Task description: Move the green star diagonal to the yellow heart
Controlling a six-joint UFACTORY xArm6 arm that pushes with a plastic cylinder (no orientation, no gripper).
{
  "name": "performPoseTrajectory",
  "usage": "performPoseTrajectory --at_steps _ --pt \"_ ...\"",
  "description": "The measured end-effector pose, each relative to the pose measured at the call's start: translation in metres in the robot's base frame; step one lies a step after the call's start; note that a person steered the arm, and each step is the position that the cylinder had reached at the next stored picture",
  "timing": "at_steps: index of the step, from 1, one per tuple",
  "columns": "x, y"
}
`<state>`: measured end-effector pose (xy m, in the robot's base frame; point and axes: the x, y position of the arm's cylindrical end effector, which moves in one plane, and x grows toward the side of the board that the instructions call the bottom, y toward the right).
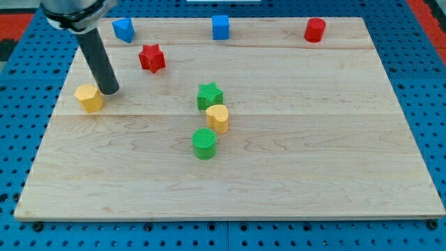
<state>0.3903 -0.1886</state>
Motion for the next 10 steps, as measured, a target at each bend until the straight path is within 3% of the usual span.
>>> performPoseTrajectory --at_steps 7,8,9,10 --pt "-0.01 0.023" --pt "0.0 0.069" --pt "0.038 0.105" --pt "0.034 0.212"
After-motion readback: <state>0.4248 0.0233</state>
